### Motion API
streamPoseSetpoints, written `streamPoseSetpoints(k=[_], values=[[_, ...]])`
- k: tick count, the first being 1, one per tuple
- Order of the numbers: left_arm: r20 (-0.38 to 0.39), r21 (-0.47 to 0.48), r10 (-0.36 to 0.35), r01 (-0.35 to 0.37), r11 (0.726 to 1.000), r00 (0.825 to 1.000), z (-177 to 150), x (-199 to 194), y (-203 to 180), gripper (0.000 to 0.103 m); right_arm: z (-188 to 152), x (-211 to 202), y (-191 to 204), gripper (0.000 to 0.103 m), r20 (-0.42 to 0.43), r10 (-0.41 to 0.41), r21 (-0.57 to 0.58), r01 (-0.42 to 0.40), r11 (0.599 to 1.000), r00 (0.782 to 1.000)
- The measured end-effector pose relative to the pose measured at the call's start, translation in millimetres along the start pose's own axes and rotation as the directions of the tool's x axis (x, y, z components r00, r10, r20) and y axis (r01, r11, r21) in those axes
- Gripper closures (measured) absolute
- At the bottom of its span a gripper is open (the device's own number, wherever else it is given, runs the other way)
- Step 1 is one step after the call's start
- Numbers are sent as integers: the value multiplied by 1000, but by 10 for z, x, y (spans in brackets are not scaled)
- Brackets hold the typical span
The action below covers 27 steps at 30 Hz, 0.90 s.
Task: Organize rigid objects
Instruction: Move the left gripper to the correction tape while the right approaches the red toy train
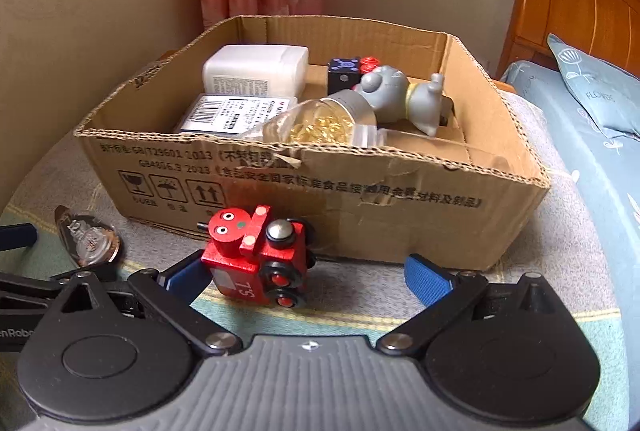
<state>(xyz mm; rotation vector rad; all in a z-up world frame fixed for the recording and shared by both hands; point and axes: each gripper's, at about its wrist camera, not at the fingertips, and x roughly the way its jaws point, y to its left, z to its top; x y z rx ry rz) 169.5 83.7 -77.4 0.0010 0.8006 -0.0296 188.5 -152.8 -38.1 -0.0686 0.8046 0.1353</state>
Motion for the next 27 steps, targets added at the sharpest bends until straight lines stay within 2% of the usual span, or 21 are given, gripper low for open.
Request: streamPoseSetpoints(k=[4, 10, 18, 27], values=[[1, 1, 1, -1, 1000, 1000, 0, 0, -6, 1, -51, 29, -226, 0, -38, -53, 29, 55, 998, 998], [8, 9, -6, 6, 1000, 1000, 20, 22, -6, 1, -145, -44, -548, 0, -43, -53, 40, 55, 998, 998], [32, 53, -45, 44, 998, 998, 71, 96, 25, 1, -154, -53, -556, 0, -55, -53, 33, 55, 998, 997], [20, 107, -102, 100, 989, 995, 87, 97, 4, 1, -158, -62, -565, 0, -54, -46, 29, 48, 998, 997]])
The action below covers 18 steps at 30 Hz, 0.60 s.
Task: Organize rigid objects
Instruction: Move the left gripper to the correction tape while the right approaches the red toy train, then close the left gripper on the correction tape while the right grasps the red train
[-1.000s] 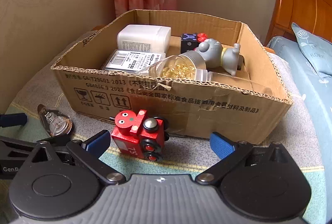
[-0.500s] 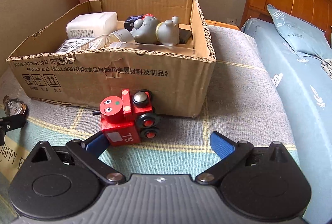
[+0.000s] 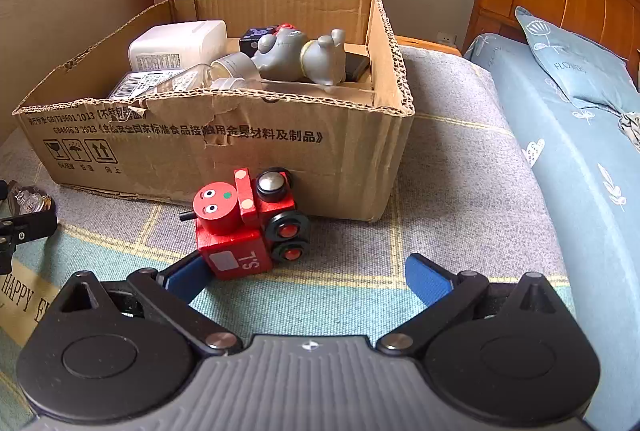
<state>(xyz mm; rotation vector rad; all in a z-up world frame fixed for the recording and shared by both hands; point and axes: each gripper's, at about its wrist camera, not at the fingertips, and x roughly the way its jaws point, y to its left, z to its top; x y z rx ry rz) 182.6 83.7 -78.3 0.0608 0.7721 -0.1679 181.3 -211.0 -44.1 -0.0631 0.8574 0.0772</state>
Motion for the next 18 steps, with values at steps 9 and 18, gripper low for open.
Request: streamPoseSetpoints(k=[9, 18], values=[[-28, 94, -93, 95, 991, 995, -8, -24, -269, 1, 0, 3, -8, 0, 4, 7, -7, -7, 1000, 1000], [-74, 46, -91, 95, 994, 993, 127, 40, -35, 1, -9, 12, -9, 0, 13, 16, -14, -16, 1000, 1000]])
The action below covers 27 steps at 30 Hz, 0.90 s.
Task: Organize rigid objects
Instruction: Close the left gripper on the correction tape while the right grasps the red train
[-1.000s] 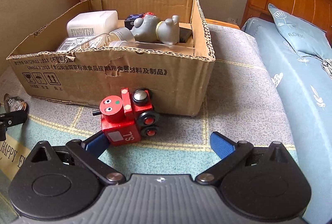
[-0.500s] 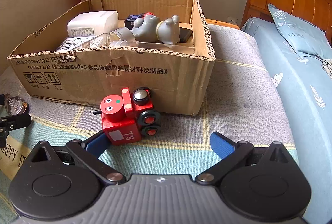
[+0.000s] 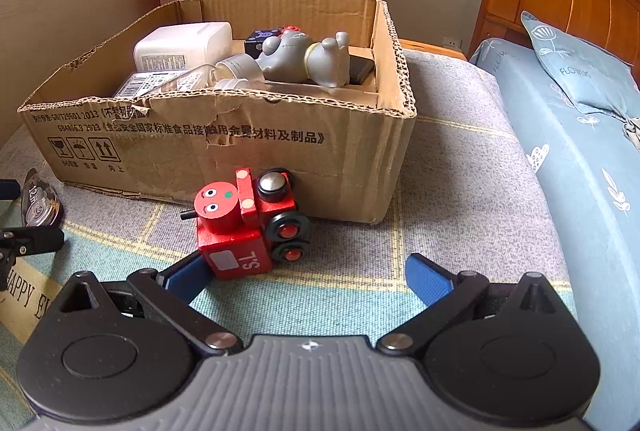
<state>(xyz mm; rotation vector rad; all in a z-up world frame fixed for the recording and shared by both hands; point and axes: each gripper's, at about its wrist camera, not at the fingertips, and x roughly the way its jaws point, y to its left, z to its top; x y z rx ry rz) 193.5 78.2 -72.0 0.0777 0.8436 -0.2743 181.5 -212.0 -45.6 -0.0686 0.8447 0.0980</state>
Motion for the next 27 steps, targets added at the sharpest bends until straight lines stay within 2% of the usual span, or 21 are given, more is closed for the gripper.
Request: streamPoseSetpoints(k=[4, 10, 17, 20, 24, 27], values=[[6, -10, -55, 55, 998, 998, 105, 82, 77, 1, -6, 3, -2, 0, 5, 3, -2, -3, 1000, 1000], [-13, 41, -57, 58, 997, 998, 212, 192, 85, 1, -12, 0, -8, 0, 8, 12, -10, -12, 1000, 1000], [-61, 94, -116, 122, 988, 991, 88, 61, -47, 1, -19, 2, -16, 0, 14, 20, -18, -19, 1000, 1000], [-63, 115, -100, 106, 988, 993, 20, 22, -142, 1, -20, 2, -16, 0, 16, 21, -20, -21, 1000, 1000], [-42, 87, -43, 47, 995, 998, -24, 25, -200, 3, -26, -6, -15, 0, 20, 26, -27, -26, 999, 999], [-25, 78, -31, 33, 996, 999, -47, 25, -205, 3, -27, -10, -12, 0, 21, 32, -35, -32, 999, 999]])
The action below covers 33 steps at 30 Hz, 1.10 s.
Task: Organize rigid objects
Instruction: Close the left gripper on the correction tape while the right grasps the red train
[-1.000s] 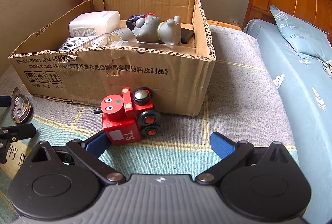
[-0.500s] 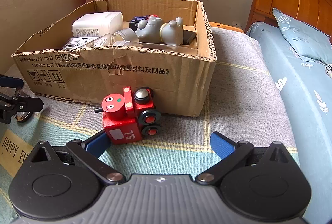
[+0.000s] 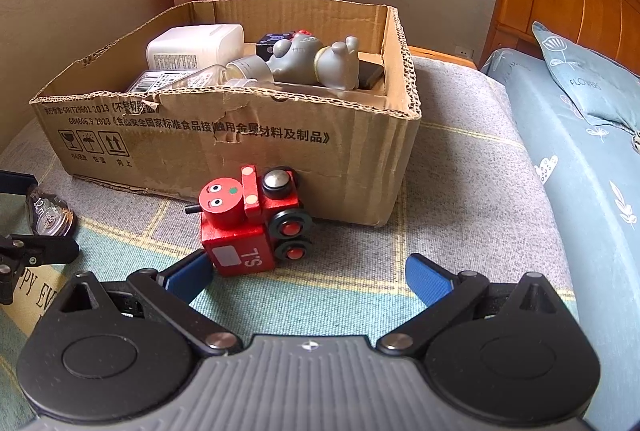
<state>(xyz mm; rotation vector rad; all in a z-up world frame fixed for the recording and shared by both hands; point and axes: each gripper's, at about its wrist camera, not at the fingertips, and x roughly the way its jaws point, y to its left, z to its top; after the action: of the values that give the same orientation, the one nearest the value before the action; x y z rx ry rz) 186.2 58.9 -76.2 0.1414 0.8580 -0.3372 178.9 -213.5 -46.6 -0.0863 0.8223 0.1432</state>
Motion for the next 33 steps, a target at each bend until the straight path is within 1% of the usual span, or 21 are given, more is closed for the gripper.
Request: streamPoseSetpoints(k=[3, 6, 8, 10, 12, 13, 17, 18, 20, 21, 23, 27, 33], values=[[5, -15, 14, -14, 1000, 1000, -13, -8, 3, 5, 2, -2, 9, 0, 2, 8, -7, -8, 1000, 1000], [9, -14, 16, -15, 1000, 1000, -20, -8, 2, 5, 10, 0, 59, 0, 7, 27, -27, -27, 999, 1000], [10, -13, 16, -16, 1000, 1000, -20, -7, 13, 5, 16, -21, 116, 1, 24, 45, -50, -44, 998, 999], [13, -14, 19, -18, 1000, 1000, -27, -9, 20, 7, 28, -52, 177, 3, 47, 43, -82, -40, 996, 998], [16, -17, 22, -21, 1000, 1000, -24, -16, 31, 10, 45, -71, 225, 9, 61, 41, -106, -35, 994, 997], [17, -17, 22, -22, 1000, 1000, -24, -26, 34, 12, 56, -74, 235, 14, 62, 44, -109, -37, 993, 997], [20, -15, 25, -25, 1000, 999, -29, -39, 45, 13, 81, -87, 249, 23, 68, 40, -116, -32, 993, 997], [20, -14, 24, -24, 1000, 1000, -32, -40, 45, 13, 85, -98, 253, 24, 72, 37, -119, -28, 993, 997], [20, -15, 21, -20, 1000, 1000, -34, -43, 52, 13, 94, -120, 249, 32, 76, 40, -120, -30, 992, 996], [18, -14, 21, -21, 1000, 1000, -35, -45, 50, 13, 97, -132, 249, 34, 77, 37, -121, -27, 992, 996], [15, -12, 21, -21, 1000, 1000, -35, -46, 46, 13, 110, -142, 256, 45, 75, 32, -127, -22, 992, 997], [5, -8, 18, -18, 1000, 1000, -26, -55, 41, 14, 124, -174, 252, 48, 71, 36, -137, -26, 990, 997], [-15, 0, 9, -9, 1000, 1000, -8, -120, 26, 14, 138, -261, 226, 48, 67, 42, -172, -30, 985, 997]])
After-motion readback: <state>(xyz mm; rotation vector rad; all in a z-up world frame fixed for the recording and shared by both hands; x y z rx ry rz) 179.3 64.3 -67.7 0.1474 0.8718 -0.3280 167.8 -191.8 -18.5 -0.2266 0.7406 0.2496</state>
